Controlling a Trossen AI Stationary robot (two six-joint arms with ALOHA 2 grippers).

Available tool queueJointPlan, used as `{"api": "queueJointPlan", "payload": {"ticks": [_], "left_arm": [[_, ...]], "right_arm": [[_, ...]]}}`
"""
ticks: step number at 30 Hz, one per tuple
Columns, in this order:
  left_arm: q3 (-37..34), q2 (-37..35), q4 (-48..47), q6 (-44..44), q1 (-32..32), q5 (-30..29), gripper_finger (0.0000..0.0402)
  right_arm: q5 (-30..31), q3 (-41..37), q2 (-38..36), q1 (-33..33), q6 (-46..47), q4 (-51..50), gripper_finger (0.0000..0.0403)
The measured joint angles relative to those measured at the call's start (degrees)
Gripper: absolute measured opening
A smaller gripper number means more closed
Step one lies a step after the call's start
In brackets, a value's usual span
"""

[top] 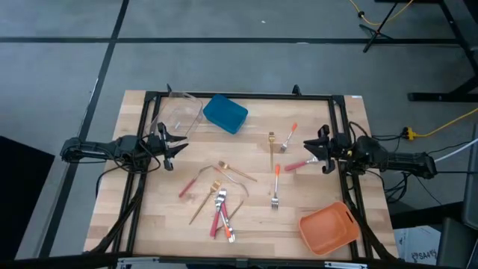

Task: Sort silverware by color (type)
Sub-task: Put the pink fork into the orange bin

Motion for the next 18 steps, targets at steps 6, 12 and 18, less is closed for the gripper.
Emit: {"api": "queueJointPlan", "payload": {"ticks": [6, 12, 18], "left_arm": [[0.0, 0.0, 0.0, 0.0, 0.0, 0.0, 0.0109], [0.0, 0.0, 0.0, 0.0, 0.0, 0.0, 0.0109], [0.0, 0.0, 0.0, 0.0, 0.0, 0.0, 0.0109]], "right_arm": [[0.0, 0.4, 0.0, 0.0, 0.0, 2.7, 0.0161], [0.0, 7.0, 0.8, 0.0, 0.0, -5.8, 0.0201], [-0.2, 15.9, 6.2, 0.0, 0.0, -18.6, 0.0206]]}}
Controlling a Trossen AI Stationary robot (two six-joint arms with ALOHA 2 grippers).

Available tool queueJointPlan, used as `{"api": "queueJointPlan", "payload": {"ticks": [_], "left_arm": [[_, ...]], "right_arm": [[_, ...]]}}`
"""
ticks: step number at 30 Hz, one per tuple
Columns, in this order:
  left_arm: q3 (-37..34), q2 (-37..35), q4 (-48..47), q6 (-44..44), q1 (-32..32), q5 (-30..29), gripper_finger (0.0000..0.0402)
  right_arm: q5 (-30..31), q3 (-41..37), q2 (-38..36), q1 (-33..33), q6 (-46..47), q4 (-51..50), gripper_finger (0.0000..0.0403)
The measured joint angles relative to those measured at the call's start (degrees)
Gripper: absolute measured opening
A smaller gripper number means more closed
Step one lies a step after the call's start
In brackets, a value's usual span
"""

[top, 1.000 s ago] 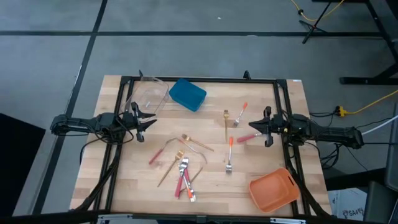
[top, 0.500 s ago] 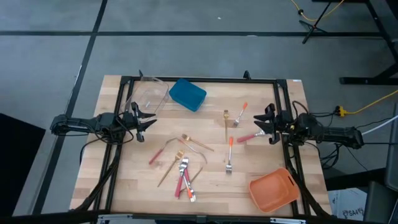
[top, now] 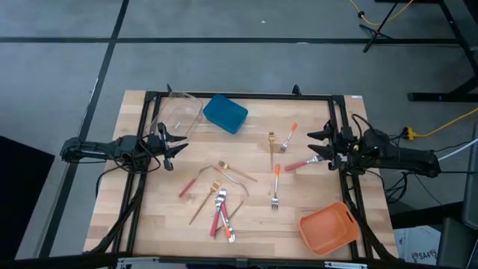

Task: Sort silverware by color (type)
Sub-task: Put the pink fork into the orange bin

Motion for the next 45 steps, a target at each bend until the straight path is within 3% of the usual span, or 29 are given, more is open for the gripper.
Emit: {"api": "queueJointPlan", "payload": {"ticks": [10, 18, 27, 34, 45], "left_arm": [[0.0, 0.0, 0.0, 0.0, 0.0, 0.0, 0.0109], [0.0, 0.0, 0.0, 0.0, 0.0, 0.0, 0.0109], [0.0, 0.0, 0.0, 0.0, 0.0, 0.0, 0.0109], [0.0, 0.0, 0.0, 0.0, 0.0, 0.0, 0.0109], [0.0, 0.0, 0.0, 0.0, 0.0, 0.0, 0.0109]], "right_arm": [[-2.9, 15.2, 15.9, 0.0, 0.0, -14.2, 0.0207], [-4.8, 25.7, 30.3, 0.1, -0.1, -33.1, 0.0207], [-4.3, 26.5, 44.7, 0.0, -0.7, -43.0, 0.0207], [0.1, 26.5, 55.2, 0.0, -5.9, -46.0, 0.0207], [0.4, 26.5, 67.3, 0.0, -9.2, -49.8, 0.0207]]}}
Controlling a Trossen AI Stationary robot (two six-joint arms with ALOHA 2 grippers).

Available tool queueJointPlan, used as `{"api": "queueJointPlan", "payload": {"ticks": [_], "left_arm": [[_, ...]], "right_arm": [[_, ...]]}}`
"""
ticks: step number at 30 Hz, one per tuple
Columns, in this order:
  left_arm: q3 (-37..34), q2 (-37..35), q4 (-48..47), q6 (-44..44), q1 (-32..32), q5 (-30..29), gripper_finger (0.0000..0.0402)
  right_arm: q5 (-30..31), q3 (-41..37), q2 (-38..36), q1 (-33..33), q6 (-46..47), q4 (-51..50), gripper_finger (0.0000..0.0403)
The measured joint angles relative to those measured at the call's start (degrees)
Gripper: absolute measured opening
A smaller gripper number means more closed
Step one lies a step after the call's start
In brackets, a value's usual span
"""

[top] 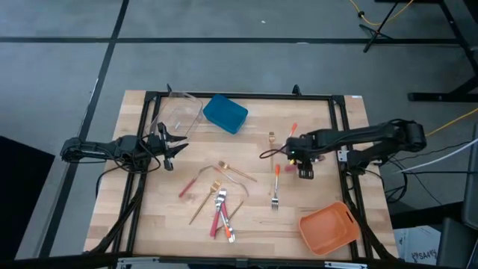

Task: Sort silverware by color (type)
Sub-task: Put the pink fork into the orange bin

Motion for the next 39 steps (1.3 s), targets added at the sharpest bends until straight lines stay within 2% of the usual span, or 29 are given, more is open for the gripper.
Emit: {"api": "queueJointPlan", "payload": {"ticks": [9, 24, 32, 39], "left_arm": [[0.0, 0.0, 0.0, 0.0, 0.0, 0.0, 0.0109], [0.0, 0.0, 0.0, 0.4, 0.0, 0.0, 0.0109], [0.0, 0.0, 0.0, 0.4, 0.0, -0.1, 0.0109], [0.0, 0.0, 0.0, 0.4, 0.0, 0.0, 0.0109]], "right_arm": [[0.0, 0.0, 6.1, 0.0, -1.0, -0.2, 0.0207], [1.3, 0.3, 11.8, 0.0, -4.5, 0.2, 0.0205], [0.3, 0.1, 11.8, 0.0, -4.8, 0.6, 0.0154], [-0.7, 0.1, 11.9, 0.0, -8.7, 0.8, 0.0113]]}}
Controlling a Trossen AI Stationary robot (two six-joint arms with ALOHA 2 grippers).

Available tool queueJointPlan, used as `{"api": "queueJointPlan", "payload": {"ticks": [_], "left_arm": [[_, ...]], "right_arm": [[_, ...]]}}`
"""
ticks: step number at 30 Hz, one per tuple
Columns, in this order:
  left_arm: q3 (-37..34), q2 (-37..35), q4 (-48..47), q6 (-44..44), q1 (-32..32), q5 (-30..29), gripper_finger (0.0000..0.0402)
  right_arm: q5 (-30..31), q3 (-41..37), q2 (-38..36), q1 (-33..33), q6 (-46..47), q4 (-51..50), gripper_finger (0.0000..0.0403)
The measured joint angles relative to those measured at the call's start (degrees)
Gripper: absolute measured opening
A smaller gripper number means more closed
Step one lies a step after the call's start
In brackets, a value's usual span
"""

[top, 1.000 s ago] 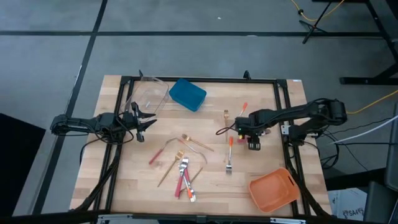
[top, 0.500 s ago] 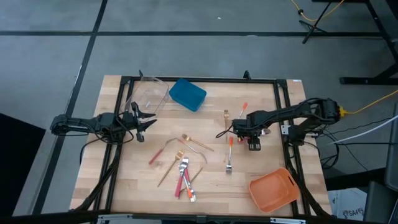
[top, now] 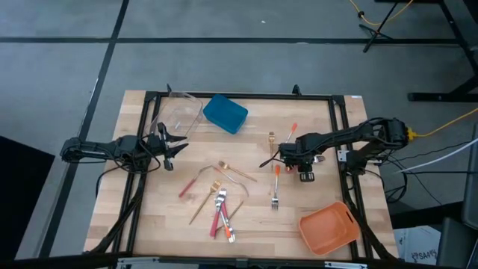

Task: Sort silverware by color (type)
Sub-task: Put the pink fork into the orange bin

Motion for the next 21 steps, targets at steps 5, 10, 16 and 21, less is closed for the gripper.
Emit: {"api": "queueJointPlan", "payload": {"ticks": [5, 10, 16, 21], "left_arm": [[0.0, 0.0, 0.0, 0.0, 0.0, 0.0, 0.0109], [0.0, 0.0, 0.0, 0.0, 0.0, 0.0, 0.0109], [0.0, 0.0, 0.0, 0.0, 0.0, 0.0, 0.0109], [0.0, 0.0, 0.0, 0.0, 0.0, 0.0, 0.0109]], "right_arm": [[-0.1, 0.0, 0.0, 0.0, -0.3, 0.1, 0.0094], [-0.1, -0.1, 0.1, 0.0, -0.3, 0.2, 0.0071], [0.0, -0.1, 0.1, 0.0, -0.3, 0.1, 0.0042], [0.0, -0.1, 0.1, 0.0, -0.3, 0.2, 0.0028]]}}
